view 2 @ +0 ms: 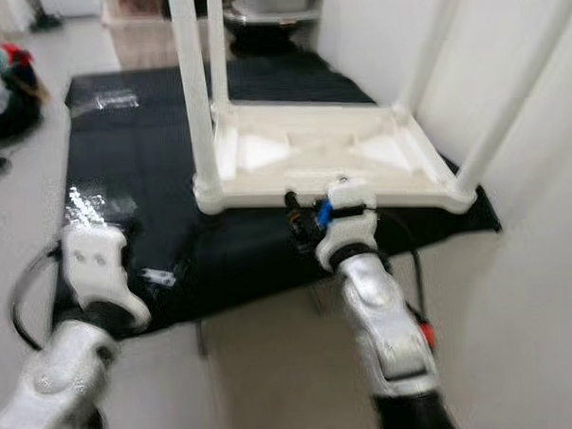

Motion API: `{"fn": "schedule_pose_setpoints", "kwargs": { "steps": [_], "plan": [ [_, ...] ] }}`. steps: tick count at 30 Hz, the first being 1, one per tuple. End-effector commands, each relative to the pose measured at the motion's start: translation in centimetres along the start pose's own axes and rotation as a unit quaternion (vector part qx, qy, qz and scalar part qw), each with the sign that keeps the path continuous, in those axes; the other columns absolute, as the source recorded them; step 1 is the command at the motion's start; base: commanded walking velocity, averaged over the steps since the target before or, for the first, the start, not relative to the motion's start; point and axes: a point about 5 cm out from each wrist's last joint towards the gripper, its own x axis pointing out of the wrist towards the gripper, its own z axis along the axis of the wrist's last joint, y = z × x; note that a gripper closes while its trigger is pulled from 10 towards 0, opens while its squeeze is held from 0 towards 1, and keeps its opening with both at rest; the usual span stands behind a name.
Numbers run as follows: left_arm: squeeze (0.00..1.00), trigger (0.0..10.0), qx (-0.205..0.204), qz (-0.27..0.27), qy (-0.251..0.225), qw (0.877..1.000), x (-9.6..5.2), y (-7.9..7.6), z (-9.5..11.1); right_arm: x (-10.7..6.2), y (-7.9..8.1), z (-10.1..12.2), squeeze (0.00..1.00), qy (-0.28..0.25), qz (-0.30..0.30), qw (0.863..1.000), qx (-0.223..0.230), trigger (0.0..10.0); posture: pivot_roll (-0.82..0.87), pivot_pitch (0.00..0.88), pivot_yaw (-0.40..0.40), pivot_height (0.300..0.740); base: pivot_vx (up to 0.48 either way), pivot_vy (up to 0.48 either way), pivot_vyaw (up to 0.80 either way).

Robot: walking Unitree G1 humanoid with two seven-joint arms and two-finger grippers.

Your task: Building children table

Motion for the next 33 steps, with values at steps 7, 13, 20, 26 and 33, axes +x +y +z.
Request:
{"fn": "schedule_pose_setpoints", "kwargs": {
  "steps": [7,13,20,26,33],
  "plan": [
    [0.0,10.0,0.035,0.032,-0.023,0.999,0.0,0.5,0.9,0.5,-0.7,-0.2,0.0,0.006,-0.002,1.0,-0.017,10.0,0.09,0.085,-0.107,0.74,0.0,0.0,0.0],
    [0.0,10.0,0.133,0.159,-0.047,0.977,-0.9,4.4,2.0,1.0,-1.7,-0.3,0.0,0.012,-0.025,1.0,-0.013,10.0,0.09,0.083,-0.107,0.74,0.0,0.0,0.0],
    [0.0,10.0,0.181,0.239,-0.073,0.951,-0.8,9.0,4.4,2.0,-3.8,0.9,0.0,-0.009,-0.071,0.997,-0.038,10.0,0.11,0.078,-0.113,0.74,0.0,0.0,0.18],
    [0.0,10.0,0.173,0.237,-0.088,0.952,0.1,8.9,5.2,2.5,-4.5,1.4,0.0,-0.008,-0.094,0.995,-0.042,10.0,0.1,0.073,-0.107,0.74,0.0,0.0,0.4],
    [0.0,10.0,0.181,0.242,-0.103,0.948,0.4,9.0,6.0,2.6,-5.0,1.6,0.0,-0.012,-0.108,0.993,-0.04,10.0,0.1,0.065,-0.102,0.74,0.279,0.0,0.0]
  ]
}}
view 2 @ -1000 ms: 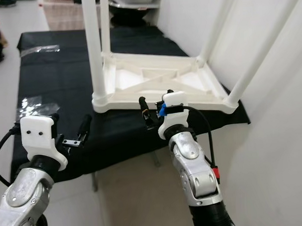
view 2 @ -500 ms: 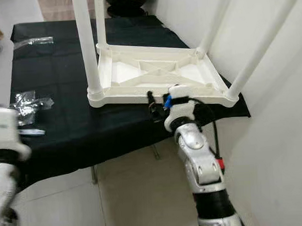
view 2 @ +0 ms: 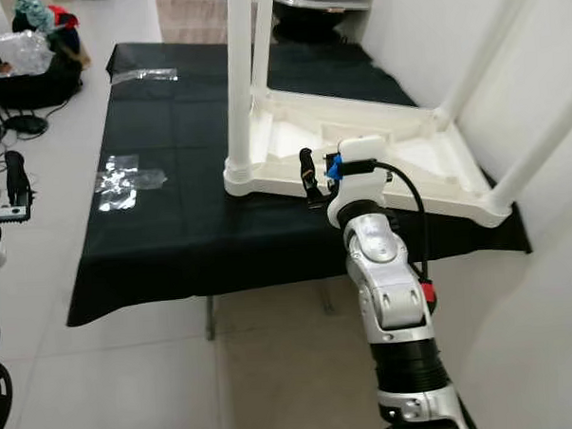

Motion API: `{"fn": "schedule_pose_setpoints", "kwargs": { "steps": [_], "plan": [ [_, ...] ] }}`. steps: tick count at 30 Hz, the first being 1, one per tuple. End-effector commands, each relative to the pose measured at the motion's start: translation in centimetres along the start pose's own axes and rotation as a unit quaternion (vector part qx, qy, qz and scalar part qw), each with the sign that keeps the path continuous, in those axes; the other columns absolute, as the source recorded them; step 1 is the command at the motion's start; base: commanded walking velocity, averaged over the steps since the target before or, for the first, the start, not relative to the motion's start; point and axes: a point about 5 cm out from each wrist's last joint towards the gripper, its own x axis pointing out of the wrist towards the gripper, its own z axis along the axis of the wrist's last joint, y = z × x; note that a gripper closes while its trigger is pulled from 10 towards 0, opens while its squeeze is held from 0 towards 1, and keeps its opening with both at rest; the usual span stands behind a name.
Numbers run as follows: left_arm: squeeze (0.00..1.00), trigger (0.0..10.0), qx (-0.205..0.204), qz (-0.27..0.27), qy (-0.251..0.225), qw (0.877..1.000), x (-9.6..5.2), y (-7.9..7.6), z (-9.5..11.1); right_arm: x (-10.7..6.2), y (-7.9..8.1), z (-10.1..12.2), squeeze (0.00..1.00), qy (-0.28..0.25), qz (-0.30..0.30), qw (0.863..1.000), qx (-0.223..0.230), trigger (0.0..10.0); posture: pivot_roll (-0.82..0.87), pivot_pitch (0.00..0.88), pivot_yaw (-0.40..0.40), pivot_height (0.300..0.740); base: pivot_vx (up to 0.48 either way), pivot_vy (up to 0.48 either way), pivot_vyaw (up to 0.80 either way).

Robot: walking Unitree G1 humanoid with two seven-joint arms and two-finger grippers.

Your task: Building children table

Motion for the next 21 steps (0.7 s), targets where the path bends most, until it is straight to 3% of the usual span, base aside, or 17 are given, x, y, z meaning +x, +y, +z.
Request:
{"fn": "schedule_pose_setpoints", "kwargs": {
  "steps": [1,9,21],
  "plan": [
    [0.0,10.0,0.007,-0.001,0.001,1.0,0.4,0.2,0.0,0.2,-1.1,0.2,0.0,-0.003,-0.028,1.0,-0.005,10.0,0.1,0.064,-0.098,0.74,0.356,0.0,0.0],
    [0.0,10.0,0.015,0.014,-0.007,1.0,1.3,1.3,0.2,1.1,-2.8,1.4,0.0,-0.027,-0.07,0.997,-0.012,10.0,0.1,0.06,-0.102,0.74,0.366,0.0,0.0],
    [0.0,10.0,0.013,0.016,-0.008,1.0,1.5,1.4,0.2,1.5,-2.9,1.9,0.0,-0.035,-0.077,0.996,-0.005,10.0,0.1,0.056,-0.103,0.74,0.377,0.0,0.0]
  ]
}}
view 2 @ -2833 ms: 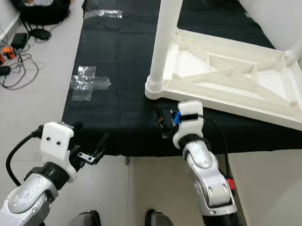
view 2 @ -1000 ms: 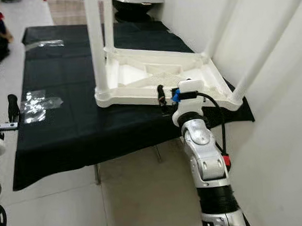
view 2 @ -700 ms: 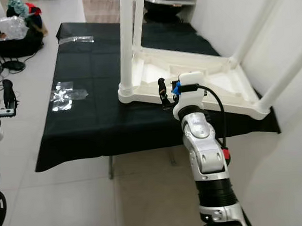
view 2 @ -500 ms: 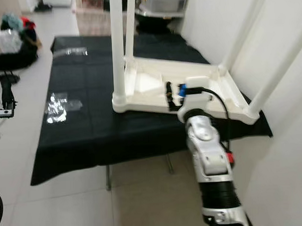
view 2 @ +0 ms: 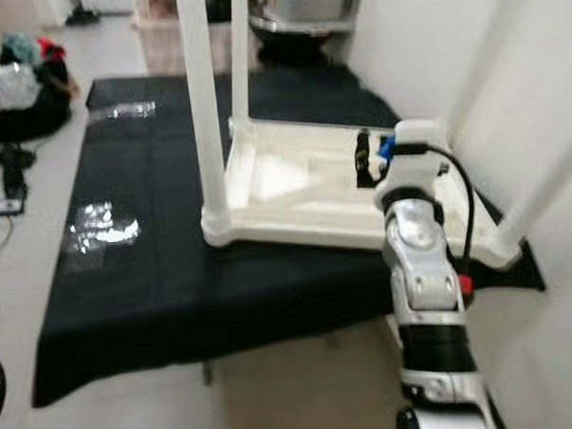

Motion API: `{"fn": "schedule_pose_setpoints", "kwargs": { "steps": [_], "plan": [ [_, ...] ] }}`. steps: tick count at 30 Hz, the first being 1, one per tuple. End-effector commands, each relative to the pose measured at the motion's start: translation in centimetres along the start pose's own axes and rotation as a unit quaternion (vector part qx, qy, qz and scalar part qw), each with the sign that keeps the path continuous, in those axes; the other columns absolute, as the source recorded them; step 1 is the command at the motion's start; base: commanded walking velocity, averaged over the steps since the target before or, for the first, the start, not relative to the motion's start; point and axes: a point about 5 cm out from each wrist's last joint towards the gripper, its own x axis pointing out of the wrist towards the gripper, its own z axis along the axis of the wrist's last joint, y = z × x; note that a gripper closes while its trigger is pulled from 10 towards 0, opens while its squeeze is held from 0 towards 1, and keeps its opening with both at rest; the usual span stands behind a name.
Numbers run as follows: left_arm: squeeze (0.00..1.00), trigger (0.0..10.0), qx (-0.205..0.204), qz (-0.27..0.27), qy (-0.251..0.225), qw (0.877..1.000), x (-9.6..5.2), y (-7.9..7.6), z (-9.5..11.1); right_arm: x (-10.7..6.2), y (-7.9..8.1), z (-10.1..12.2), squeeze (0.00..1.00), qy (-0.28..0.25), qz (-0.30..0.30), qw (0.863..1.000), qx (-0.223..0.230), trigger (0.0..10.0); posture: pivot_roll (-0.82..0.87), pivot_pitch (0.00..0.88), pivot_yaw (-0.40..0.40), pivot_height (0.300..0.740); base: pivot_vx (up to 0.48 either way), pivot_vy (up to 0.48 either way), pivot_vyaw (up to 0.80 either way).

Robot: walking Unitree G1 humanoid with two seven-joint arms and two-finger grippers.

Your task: Building children table

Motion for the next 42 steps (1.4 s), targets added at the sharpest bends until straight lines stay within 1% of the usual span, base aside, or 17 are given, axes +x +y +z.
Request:
{"fn": "schedule_pose_setpoints", "kwargs": {
  "steps": [1,11,15,20,22,23,24,26,27,31,32,35,36,37,38,39,42],
  "plan": [
    [0.0,10.0,0.0,-0.001,0.011,1.0,0.0,0.0,-0.5,-0.1,0.5,-0.1,0.0,0.001,0.008,1.0,-0.007,10.0,0.1,0.056,-0.103,0.74,0.375,0.0,0.0],
    [0.0,10.0,-0.034,-0.029,0.033,0.998,-0.4,-0.9,-1.1,0.3,0.2,-0.6,0.0,0.017,-0.019,0.999,-0.022,10.0,0.1,0.061,-0.102,0.74,0.17,0.0,0.0],
    [0.0,10.0,-0.073,-0.109,0.074,0.989,-2.7,-3.4,-2.4,0.7,0.1,-1.5,0.0,0.04,-0.002,0.999,-0.005,10.0,0.1,0.063,-0.101,0.74,0.0,0.0,0.0],
    [0.0,10.0,-0.078,-0.154,0.086,0.981,-4.4,-4.6,-2.9,1.1,0.1,-1.9,0.0,0.049,0.047,0.998,0.009,10.0,0.1,0.074,-0.101,0.74,0.0,0.0,0.0],
    [0.0,10.0,-0.113,-0.253,0.098,0.956,-6.8,-6.7,-2.7,1.8,-0.7,-2.1,0.0,0.056,0.093,0.994,0.0,10.0,0.1,0.077,-0.102,0.74,0.0,0.0,0.0],
    [0.0,10.0,-0.139,-0.304,0.103,0.937,-7.9,-7.7,-2.4,2.3,-1.5,-2.1,0.0,0.064,0.104,0.993,-0.004,10.0,0.1,0.081,-0.105,0.74,0.0,0.0,0.0],
    [0.0,10.0,-0.139,-0.304,0.103,0.937,-7.9,-7.7,-2.4,2.3,-1.5,-2.1,0.0,0.064,0.104,0.993,-0.004,10.0,0.1,0.081,-0.105,0.74,0.0,0.0,0.0],
    [0.0,10.0,-0.182,-0.366,0.12,0.905,-9.4,-9.0,-2.0,3.2,-3.0,-2.0,0.0,0.073,0.117,0.99,-0.034,10.0,0.1,0.084,-0.103,0.74,0.0,0.0,0.0],
    [0.0,10.0,-0.182,-0.366,0.12,0.905,-9.4,-9.0,-2.0,3.2,-3.0,-2.0,0.0,0.073,0.117,0.99,-0.034,10.0,0.1,0.084,-0.103,0.74,0.0,0.0,0.0],
    [0.0,10.0,-0.201,-0.426,0.116,0.875,-10.9,-10.3,-1.2,3.4,-4.2,-3.2,0.0,0.139,0.222,0.965,-0.03,10.0,0.1,0.094,-0.104,0.74,0.0,0.0,0.0],
    [0.0,10.0,-0.201,-0.426,0.116,0.875,-10.9,-10.3,-1.2,3.4,-4.2,-3.2,0.0,0.139,0.222,0.965,-0.03,10.0,0.1,0.094,-0.104,0.74,0.0,0.0,0.0],
    [0.0,10.0,-0.211,-0.451,0.114,0.86,-11.6,-10.8,-0.7,2.5,-4.3,-3.9,0.0,0.169,0.307,0.936,-0.027,10.0,0.09,0.098,-0.102,0.74,0.0,0.0,0.0],
    [0.0,10.0,-0.211,-0.458,0.112,0.856,-12.0,-11.1,-0.6,2.0,-4.4,-4.3,0.42,0.18,0.351,0.918,-0.034,10.0,0.09,0.1,-0.102,0.74,0.0,0.0,0.0],
    [0.0,10.0,-0.212,-0.463,0.11,0.854,-12.3,-11.2,-0.4,1.6,-4.5,-4.5,0.42,0.187,0.38,0.905,-0.038,10.0,0.09,0.104,-0.102,0.74,0.0,0.0,0.0],
    [0.0,10.0,-0.212,-0.463,0.11,0.854,-12.3,-11.2,-0.4,1.6,-4.5,-4.5,0.42,0.187,0.38,0.905,-0.038,10.0,0.09,0.104,-0.102,0.74,0.0,0.0,0.0],
    [0.0,10.0,-0.214,-0.466,0.111,0.851,-12.6,-11.3,-0.3,1.5,-4.8,-4.7,1.0,0.2,0.392,0.897,-0.029,10.0,0.09,0.107,-0.102,0.74,0.0,0.0,0.0],
    [0.0,10.0,-0.207,-0.445,0.116,0.863,-12.8,-11.2,-0.7,1.9,-4.6,-4.0,1.0,0.184,0.414,0.892,-0.001,10.0,0.09,0.115,-0.1,0.74,0.0,0.0,0.0]
  ]
}}
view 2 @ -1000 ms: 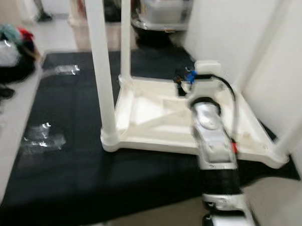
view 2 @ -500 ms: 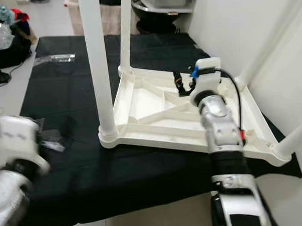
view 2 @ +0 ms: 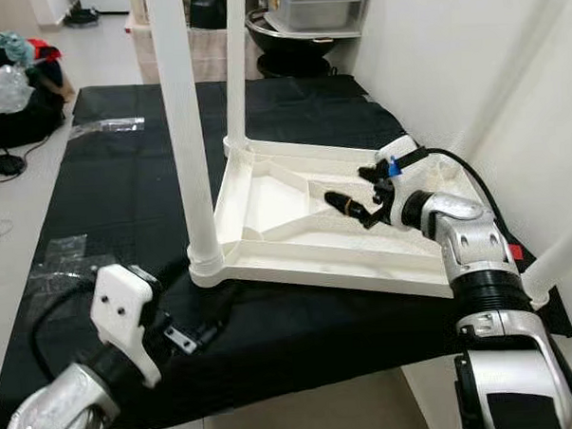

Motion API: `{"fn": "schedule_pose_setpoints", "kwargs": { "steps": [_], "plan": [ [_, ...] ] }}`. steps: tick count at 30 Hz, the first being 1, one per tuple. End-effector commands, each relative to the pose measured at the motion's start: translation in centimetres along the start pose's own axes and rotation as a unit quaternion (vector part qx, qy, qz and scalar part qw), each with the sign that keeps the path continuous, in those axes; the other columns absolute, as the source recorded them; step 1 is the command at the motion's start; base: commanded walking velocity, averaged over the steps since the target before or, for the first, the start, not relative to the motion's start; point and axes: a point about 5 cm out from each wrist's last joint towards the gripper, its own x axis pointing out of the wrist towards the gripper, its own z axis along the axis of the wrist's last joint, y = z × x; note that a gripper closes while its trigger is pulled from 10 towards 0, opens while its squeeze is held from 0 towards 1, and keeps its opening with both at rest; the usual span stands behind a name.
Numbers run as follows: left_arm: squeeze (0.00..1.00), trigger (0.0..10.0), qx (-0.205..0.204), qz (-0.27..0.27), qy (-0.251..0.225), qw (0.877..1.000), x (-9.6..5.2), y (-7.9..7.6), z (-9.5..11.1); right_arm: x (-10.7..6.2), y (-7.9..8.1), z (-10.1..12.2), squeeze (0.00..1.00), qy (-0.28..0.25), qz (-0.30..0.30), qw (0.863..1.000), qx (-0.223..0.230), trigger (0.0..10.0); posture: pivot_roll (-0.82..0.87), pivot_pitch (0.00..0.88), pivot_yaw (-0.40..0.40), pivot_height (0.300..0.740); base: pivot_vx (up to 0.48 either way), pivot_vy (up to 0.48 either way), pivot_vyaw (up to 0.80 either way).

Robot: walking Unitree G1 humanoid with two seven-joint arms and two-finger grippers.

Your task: Building children table

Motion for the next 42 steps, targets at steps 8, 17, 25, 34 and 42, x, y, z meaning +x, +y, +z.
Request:
{"fn": "schedule_pose_setpoints", "kwargs": {
  "steps": [8,17,25,34,42],
  "plan": [
    [0.0,10.0,0.015,0.018,0.02,1.0,-0.8,-0.7,-1.2,0.7,1.2,4.1,0.0,-0.138,0.165,0.975,0.051,10.0,0.1,0.124,-0.101,0.74,0.0,0.0,0.0],
    [0.0,10.0,0.015,-0.005,0.034,0.999,-1.4,-1.7,-1.7,2.3,3.6,5.1,0.0,-0.165,0.279,0.944,0.058,10.0,0.1,0.127,-0.103,0.74,0.0,0.0,0.0],
    [0.0,10.0,0.021,0.001,0.019,1.0,-1.1,-1.6,-1.3,4.1,5.9,6.4,0.0,-0.194,0.334,0.922,0.039,10.0,0.11,0.125,-0.098,0.74,0.0,0.0,0.0],
    [0.0,10.0,0.024,-0.002,-0.003,1.0,-0.7,-1.6,-0.4,4.8,7.1,6.8,0.0,-0.21,0.369,0.904,0.044,10.0,0.11,0.117,-0.096,0.74,0.0,0.0,0.0],
    [0.0,10.0,0.024,-0.002,-0.002,1.0,-0.9,-1.7,-0.5,6.3,9.1,6.9,0.0,-0.204,0.387,0.899,0.033,10.0,0.12,0.11,-0.098,0.74,0.0,0.0,0.0]
  ]
}}
